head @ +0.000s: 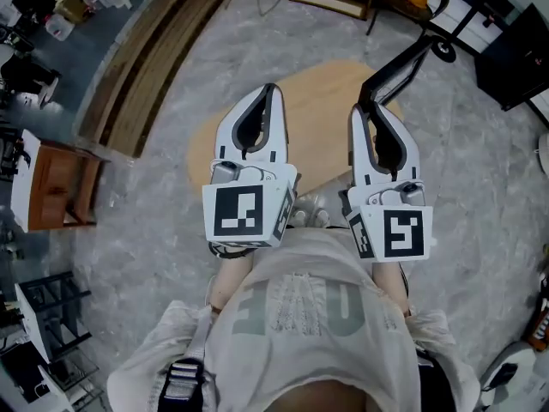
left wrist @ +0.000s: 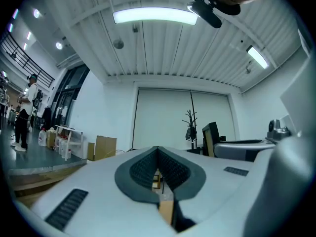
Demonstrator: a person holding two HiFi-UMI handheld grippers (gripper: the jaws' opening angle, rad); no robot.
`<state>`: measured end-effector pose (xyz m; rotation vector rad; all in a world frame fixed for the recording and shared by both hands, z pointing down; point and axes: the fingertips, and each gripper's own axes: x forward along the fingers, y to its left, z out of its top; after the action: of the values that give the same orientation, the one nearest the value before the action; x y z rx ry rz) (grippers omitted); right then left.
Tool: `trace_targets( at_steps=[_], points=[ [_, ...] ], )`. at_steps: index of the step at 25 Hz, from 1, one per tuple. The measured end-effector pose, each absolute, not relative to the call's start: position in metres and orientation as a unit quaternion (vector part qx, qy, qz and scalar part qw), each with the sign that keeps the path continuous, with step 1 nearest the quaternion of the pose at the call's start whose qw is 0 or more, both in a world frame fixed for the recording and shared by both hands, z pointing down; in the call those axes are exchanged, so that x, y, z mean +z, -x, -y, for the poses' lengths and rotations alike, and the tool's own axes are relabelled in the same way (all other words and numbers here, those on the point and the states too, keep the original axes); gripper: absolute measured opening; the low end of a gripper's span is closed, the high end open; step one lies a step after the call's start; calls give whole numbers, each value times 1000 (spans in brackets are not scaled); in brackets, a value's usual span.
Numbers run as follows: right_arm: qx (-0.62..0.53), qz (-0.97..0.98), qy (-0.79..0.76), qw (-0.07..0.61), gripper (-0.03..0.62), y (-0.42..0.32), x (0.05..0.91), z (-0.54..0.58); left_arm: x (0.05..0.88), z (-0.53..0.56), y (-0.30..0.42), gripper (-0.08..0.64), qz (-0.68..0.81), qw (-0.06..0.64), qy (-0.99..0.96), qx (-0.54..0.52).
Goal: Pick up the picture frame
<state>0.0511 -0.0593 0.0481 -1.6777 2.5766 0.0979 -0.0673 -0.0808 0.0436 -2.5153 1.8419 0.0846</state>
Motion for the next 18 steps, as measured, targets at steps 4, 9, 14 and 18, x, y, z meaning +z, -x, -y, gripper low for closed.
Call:
trace_targets(
  at_steps=[4,9,14,18],
  points=[
    [33,-836,547,38,78,-57,45,59,42,79,62,9,-588,16,808,27],
    [36,-838,543,42,78,-57,41,58,41,76,58,9,-589,23,808,21],
    [33,-841,538,41,78,-52,43,60,40,76,61,9,-591,25,806,19],
    [32,-843,535,39,78,-43,44,60,42,77,72,9,-595,22,803,18]
  ],
)
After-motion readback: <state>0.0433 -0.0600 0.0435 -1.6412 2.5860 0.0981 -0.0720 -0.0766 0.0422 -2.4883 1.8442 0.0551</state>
